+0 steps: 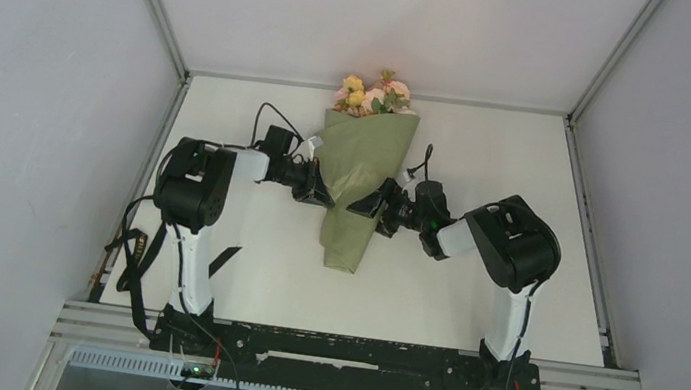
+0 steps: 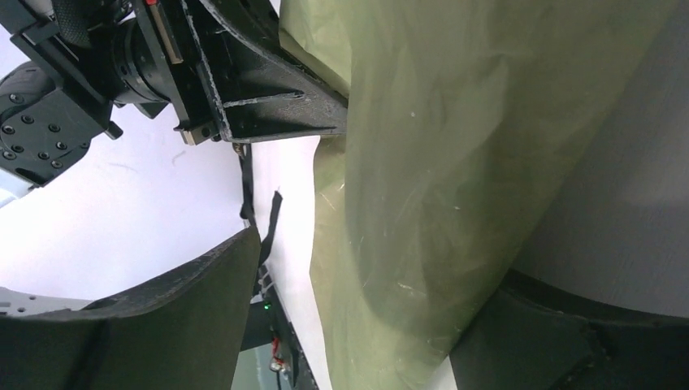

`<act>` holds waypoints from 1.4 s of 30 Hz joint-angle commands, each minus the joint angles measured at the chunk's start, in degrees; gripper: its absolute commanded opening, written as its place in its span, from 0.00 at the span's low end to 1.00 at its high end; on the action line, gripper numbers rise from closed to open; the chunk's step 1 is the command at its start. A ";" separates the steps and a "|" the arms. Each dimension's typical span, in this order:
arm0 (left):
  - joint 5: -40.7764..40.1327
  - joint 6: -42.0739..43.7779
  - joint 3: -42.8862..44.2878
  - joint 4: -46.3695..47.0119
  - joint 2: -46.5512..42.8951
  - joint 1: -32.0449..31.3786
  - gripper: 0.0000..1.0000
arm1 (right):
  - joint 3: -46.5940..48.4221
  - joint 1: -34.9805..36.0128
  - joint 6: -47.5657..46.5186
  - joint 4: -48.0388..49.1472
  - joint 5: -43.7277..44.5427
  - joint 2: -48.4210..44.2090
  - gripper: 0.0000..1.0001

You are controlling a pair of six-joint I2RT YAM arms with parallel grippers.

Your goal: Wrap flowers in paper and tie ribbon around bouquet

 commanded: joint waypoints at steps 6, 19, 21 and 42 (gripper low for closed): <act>-5.05 2.27 1.79 -1.95 1.91 0.13 0.00 | -1.66 0.77 2.86 2.45 0.68 3.38 0.53; -16.28 12.03 8.33 -17.71 -5.28 3.76 0.32 | -1.74 0.77 1.82 0.47 -0.36 1.31 0.00; -19.41 16.07 8.18 -20.62 -9.12 4.56 0.39 | -1.89 0.93 1.49 0.32 -0.23 0.74 0.00; -45.50 53.35 -12.61 -45.95 -30.85 8.41 0.76 | -2.04 1.60 1.32 0.58 -0.73 -2.05 0.00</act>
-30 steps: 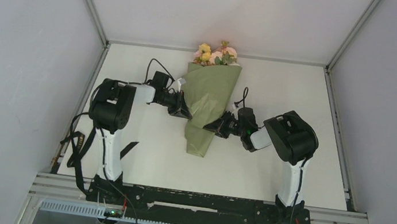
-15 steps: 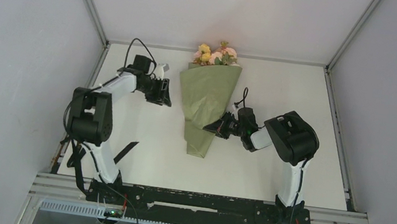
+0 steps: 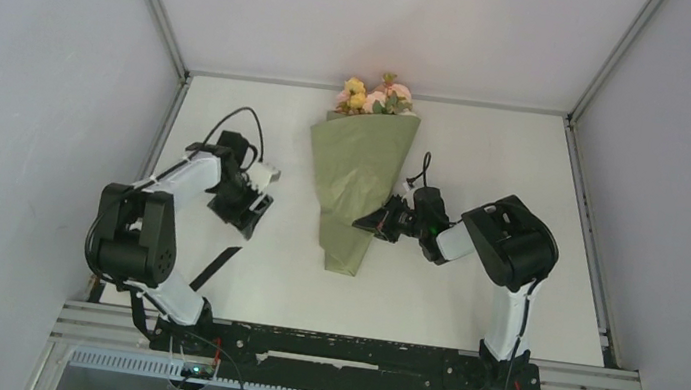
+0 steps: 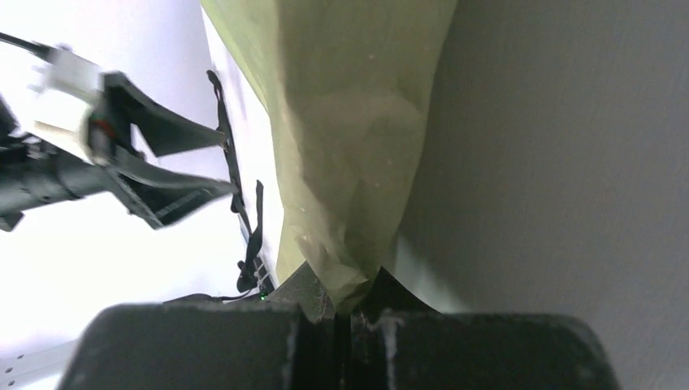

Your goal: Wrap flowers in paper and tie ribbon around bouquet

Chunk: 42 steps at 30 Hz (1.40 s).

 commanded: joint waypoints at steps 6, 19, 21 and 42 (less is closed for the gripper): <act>-8.11 12.24 -14.72 -4.65 -4.32 0.12 0.82 | -0.17 1.32 -2.39 0.07 -0.01 -4.85 0.00; -10.49 9.19 -17.51 2.39 -2.12 -3.71 0.00 | -0.14 1.33 -1.35 -0.51 -0.46 -7.13 0.00; -6.86 8.88 -15.37 2.00 -6.35 -3.71 0.00 | -0.13 1.01 -0.57 -0.37 -0.79 -7.80 0.00; 5.37 20.05 32.82 -23.34 -3.11 -64.71 0.00 | 15.81 -4.97 -6.11 -22.49 -4.46 -16.21 0.00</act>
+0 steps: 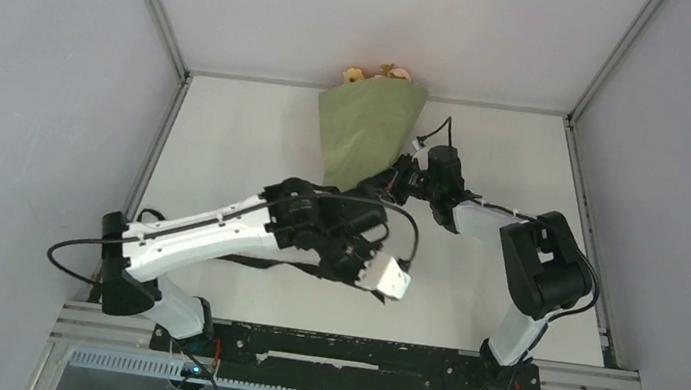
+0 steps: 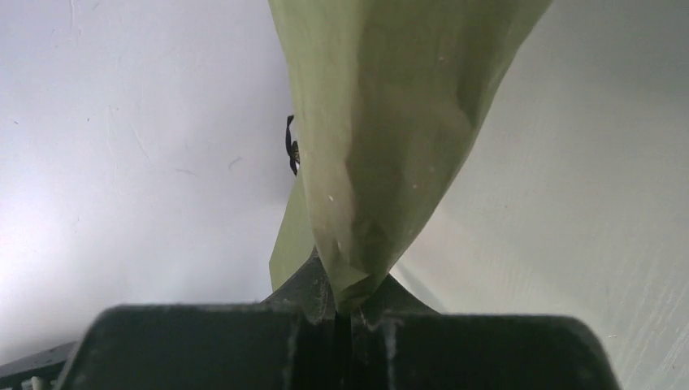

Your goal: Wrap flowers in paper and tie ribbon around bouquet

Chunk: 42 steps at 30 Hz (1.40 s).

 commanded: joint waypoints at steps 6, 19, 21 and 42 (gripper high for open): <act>-15.59 5.00 20.65 4.27 10.91 -12.63 0.00 | 5.50 -2.25 -7.92 -8.08 -1.46 -5.60 0.00; -32.68 2.21 12.67 32.00 12.30 -9.99 0.08 | 5.52 -3.13 -9.44 -10.03 -2.31 -4.65 0.00; -34.55 1.59 13.06 33.07 13.05 -9.98 0.41 | 5.56 -3.14 -9.70 -10.29 -2.58 -4.21 0.00; -15.43 -3.04 -9.31 -0.74 -13.68 37.93 0.97 | 5.56 1.94 -14.95 -16.47 0.67 -5.95 0.00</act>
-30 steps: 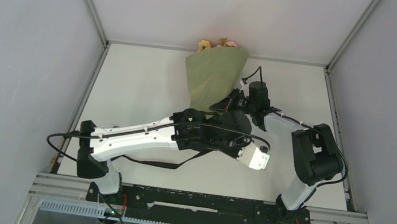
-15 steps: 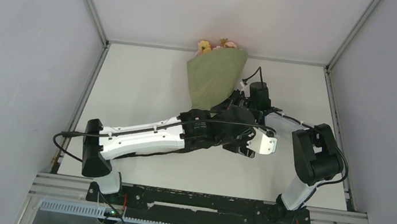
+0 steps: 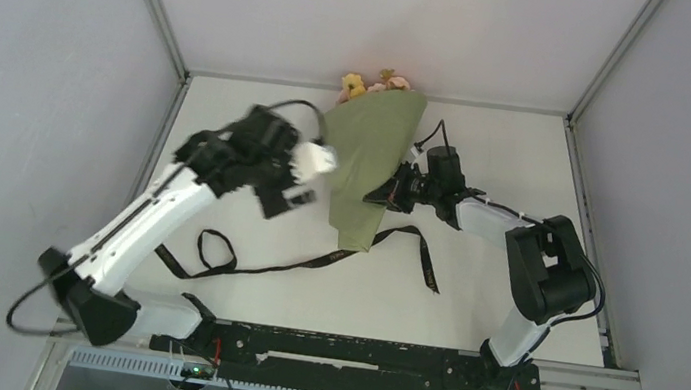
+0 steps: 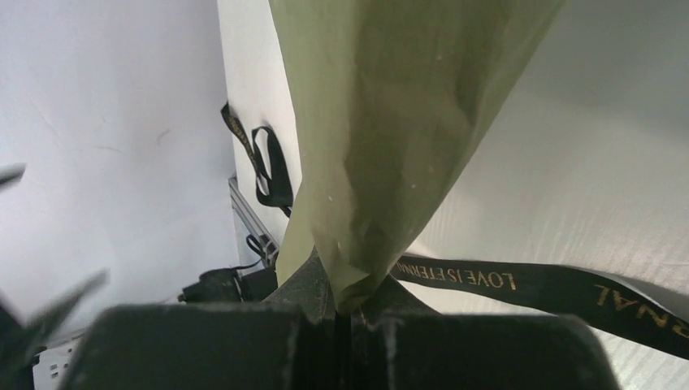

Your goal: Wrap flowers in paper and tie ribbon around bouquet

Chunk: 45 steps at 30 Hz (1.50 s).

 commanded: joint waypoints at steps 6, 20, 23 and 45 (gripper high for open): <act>-5.80 0.24 -25.39 7.11 -6.72 53.54 0.91 | 2.28 7.22 -5.43 -0.83 4.85 -3.24 0.00; 6.34 -21.93 -27.36 28.80 14.29 83.23 0.80 | 1.12 11.56 -5.36 -0.08 7.85 -1.90 0.00; 8.52 -21.04 -26.83 27.03 17.97 83.25 0.69 | -0.24 11.78 -4.31 1.52 7.96 -2.18 0.00; 29.51 -15.05 -26.15 17.81 4.81 75.39 0.00 | -3.54 14.88 -1.20 4.75 7.02 -4.14 0.00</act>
